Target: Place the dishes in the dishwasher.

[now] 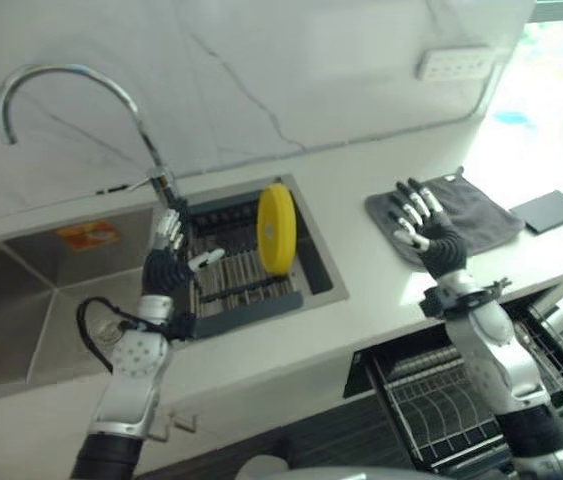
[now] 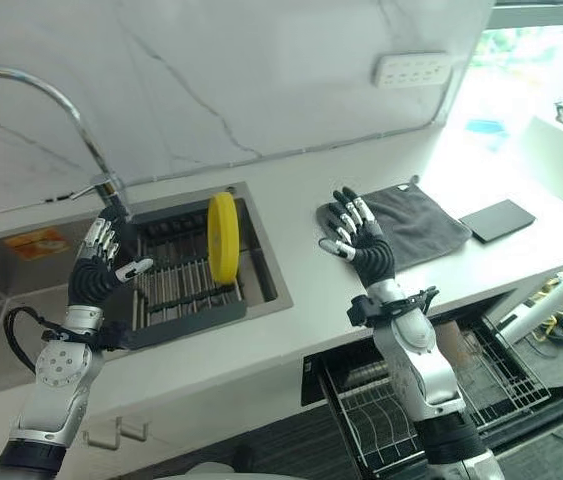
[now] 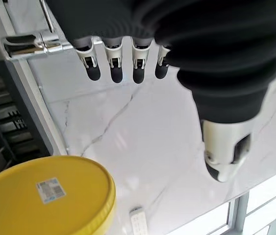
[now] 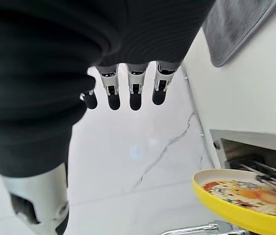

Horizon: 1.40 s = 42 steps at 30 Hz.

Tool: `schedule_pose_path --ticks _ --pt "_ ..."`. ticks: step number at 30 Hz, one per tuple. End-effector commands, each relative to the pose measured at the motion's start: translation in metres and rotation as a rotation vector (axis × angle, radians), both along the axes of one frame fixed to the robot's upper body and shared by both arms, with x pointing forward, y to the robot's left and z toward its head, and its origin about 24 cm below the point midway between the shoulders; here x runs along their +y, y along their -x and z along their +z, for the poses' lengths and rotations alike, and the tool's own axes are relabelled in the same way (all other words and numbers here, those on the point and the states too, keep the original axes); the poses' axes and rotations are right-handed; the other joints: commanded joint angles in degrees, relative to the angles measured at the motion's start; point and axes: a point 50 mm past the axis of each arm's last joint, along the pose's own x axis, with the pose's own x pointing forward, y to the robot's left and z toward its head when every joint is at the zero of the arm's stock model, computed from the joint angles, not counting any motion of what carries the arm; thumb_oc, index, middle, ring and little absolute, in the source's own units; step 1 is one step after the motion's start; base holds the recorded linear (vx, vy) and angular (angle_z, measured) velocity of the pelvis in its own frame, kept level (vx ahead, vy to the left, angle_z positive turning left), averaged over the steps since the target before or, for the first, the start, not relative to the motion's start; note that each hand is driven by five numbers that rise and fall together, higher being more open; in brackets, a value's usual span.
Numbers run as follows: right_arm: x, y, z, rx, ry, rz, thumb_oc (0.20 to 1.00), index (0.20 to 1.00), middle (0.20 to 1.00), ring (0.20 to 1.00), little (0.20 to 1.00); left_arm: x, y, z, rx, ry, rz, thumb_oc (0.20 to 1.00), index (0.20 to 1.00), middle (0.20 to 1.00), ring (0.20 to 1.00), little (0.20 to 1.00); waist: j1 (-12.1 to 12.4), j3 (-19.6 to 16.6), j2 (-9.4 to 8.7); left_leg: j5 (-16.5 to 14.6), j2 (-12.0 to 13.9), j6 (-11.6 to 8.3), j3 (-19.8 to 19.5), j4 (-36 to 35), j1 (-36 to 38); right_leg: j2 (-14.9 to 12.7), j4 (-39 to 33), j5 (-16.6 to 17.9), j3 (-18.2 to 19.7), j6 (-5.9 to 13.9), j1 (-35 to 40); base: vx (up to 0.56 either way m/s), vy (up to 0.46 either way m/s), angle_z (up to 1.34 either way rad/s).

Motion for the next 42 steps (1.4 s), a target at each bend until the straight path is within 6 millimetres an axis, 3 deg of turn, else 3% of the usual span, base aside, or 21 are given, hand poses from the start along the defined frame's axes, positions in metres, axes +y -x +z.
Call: schedule_pose_path --ticks 1,13,25,42 --pt "0.010 -0.011 0.035 -0.144 -0.065 -0.013 1.000 1.000 1.000 1.000 1.000 0.005 -0.007 0.044 -0.183 -0.116 -0.038 1.000 1.000 1.000 1.000 1.000 1.9 -1.5 -3.13 3.4 -1.6 0.73 -1.0 -0.1 -3.2 0.1 2.4 0.9 3.1 -1.49 1.2 0.05 -0.011 0.23" --pt "0.012 -0.038 0.044 -0.109 -0.093 -0.104 1.000 1.000 1.000 1.000 1.000 0.006 -0.006 0.048 -0.169 -0.168 -0.117 1.000 1.000 1.000 1.000 1.000 5.6 -1.5 -2.65 4.0 -2.2 0.81 -2.5 -0.1 -4.1 -0.5 1.7 0.7 -0.1 -1.31 2.9 0.07 0.000 0.13" --pt "0.015 -0.055 0.029 0.012 -0.110 -0.131 1.000 1.000 1.000 1.000 1.000 0.005 -0.004 0.048 -0.149 -0.191 -0.183 1.000 1.000 1.000 1.000 1.000 8.4 -1.0 -2.24 4.2 -2.0 0.48 -2.8 -0.1 -4.6 -1.4 0.9 1.0 -3.4 -0.84 3.9 0.07 -0.012 0.06" --pt "0.028 -0.063 0.010 0.115 -0.115 -0.115 1.000 1.000 1.000 1.000 1.000 0.010 0.003 0.047 -0.139 -0.213 -0.209 1.000 1.000 1.000 1.000 1.000 11.8 0.3 -1.58 4.1 -2.0 0.19 -5.2 -0.1 -5.0 -1.5 1.4 -0.2 -5.9 -1.10 4.5 0.03 -0.022 0.02"
